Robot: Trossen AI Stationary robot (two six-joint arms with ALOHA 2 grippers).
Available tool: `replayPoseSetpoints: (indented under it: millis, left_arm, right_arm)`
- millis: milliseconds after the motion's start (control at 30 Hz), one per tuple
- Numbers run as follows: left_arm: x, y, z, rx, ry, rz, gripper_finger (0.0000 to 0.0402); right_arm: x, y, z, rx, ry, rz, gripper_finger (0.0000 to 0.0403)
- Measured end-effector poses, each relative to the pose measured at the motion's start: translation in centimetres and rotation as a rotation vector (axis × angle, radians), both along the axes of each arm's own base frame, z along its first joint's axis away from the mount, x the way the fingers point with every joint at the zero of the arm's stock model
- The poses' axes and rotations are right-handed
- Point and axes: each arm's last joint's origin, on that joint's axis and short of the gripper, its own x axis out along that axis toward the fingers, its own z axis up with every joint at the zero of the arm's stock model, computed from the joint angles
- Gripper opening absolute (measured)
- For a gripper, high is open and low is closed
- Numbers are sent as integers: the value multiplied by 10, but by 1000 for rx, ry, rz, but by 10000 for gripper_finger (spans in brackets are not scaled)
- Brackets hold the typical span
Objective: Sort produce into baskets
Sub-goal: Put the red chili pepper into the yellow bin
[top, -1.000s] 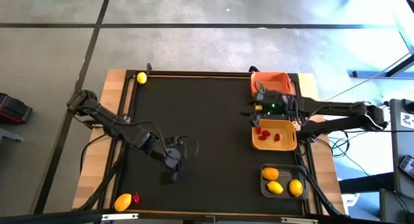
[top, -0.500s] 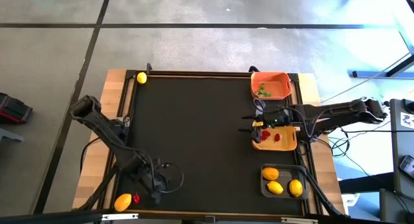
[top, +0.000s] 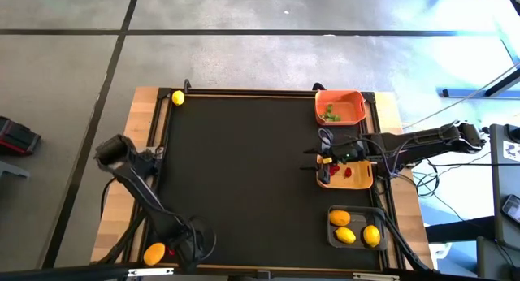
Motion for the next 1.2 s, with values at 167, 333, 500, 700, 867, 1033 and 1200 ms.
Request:
replayPoseSetpoints:
  millis: [167,333,500,700,867,1033,1200]
  left_arm:
    - [-1,-8,-24,47,121,68,209]
    - [-4,-10,-41,88,198,49,209]
    - [-5,-11,-48,96,200,-19,209]
    - [-11,-14,-49,70,173,-170,205]
    - [-20,-15,-48,70,173,-295,165]
    - [-23,-17,-48,35,143,-414,107]
    - [-21,-16,-48,9,123,-481,72]
  right_arm:
    - [0,0,0,2,1,3,211]
    - [0,0,0,5,1,8,211]
    - [0,0,0,6,1,9,211]
    - [0,0,0,-1,-1,-1,211]
    - [0,0,0,-1,-2,-2,211]
    - [0,0,0,-2,-2,-5,211]
    - [0,0,0,-1,-2,-5,211]
